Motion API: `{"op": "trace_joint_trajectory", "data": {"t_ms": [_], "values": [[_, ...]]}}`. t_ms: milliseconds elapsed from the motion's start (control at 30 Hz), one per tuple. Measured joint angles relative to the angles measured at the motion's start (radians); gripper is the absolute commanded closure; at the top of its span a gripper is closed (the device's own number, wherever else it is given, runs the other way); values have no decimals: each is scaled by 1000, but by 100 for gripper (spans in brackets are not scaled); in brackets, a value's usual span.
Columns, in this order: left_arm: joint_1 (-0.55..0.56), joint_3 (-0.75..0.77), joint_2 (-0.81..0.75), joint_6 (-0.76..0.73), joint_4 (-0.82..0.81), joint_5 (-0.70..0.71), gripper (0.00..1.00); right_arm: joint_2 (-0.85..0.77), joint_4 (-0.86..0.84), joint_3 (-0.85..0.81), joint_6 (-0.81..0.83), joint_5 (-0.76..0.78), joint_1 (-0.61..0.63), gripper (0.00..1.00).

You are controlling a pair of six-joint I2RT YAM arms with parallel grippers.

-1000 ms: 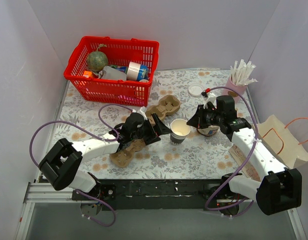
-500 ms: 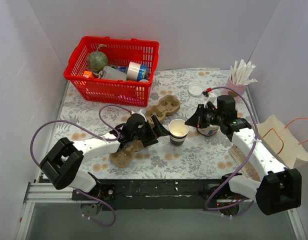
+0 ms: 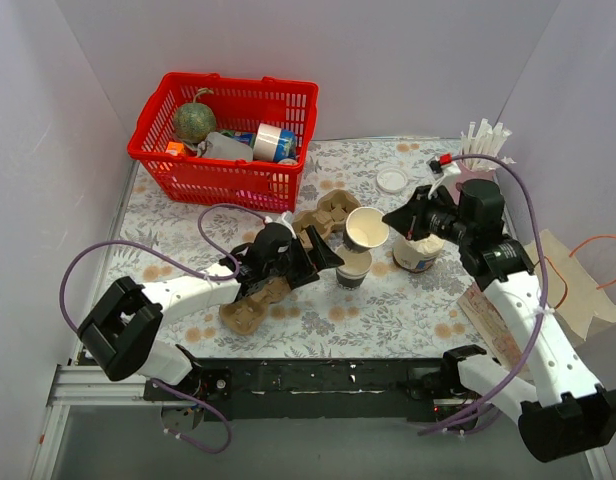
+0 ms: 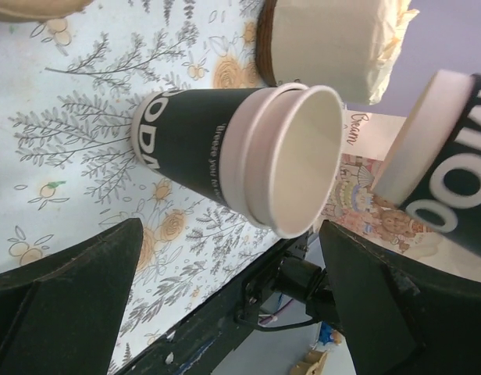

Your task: Pack the takeout coffee

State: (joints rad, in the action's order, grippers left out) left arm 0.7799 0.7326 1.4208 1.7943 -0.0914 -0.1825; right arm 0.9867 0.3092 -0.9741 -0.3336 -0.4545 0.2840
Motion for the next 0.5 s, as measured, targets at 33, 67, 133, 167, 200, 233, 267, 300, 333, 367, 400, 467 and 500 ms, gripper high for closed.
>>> {"op": "trace_joint_trajectory", "data": {"t_ms": [33, 67, 133, 167, 200, 233, 267, 300, 333, 367, 400, 467, 500], "values": [[2, 10, -2, -6, 8, 3, 2, -23, 6, -6, 2, 19, 0, 99], [5, 24, -2, -12, 18, 8, 2, -48, 10, -8, 6, 43, 0, 99], [11, 58, -1, -27, 48, 20, 2, -89, 31, -8, 14, 84, 0, 99], [16, 83, 4, -37, 68, 29, 2, -109, 45, -8, 19, 108, 1, 99], [23, 118, 15, -49, 91, 42, 2, -129, 63, -8, 24, 136, 1, 99], [27, 143, 27, -60, 109, 53, 2, -141, 74, -8, 26, 155, 1, 99], [34, 176, 45, -71, 132, 68, 2, -155, 87, -7, 28, 183, 1, 99], [41, 208, 66, -82, 153, 84, 2, -170, 101, -5, 31, 209, 1, 99], [50, 241, 89, -94, 179, 105, 3, -186, 114, -2, 34, 237, 1, 99], [58, 273, 114, -106, 206, 129, 5, -204, 123, 4, 38, 264, 1, 99], [66, 302, 139, -117, 231, 152, 11, -220, 136, 8, 42, 290, 1, 99], [82, 358, 190, -137, 289, 193, 17, -248, 154, 13, 47, 334, 1, 99], [90, 390, 219, -148, 320, 211, 29, -263, 158, 18, 49, 354, 1, 99]]}}
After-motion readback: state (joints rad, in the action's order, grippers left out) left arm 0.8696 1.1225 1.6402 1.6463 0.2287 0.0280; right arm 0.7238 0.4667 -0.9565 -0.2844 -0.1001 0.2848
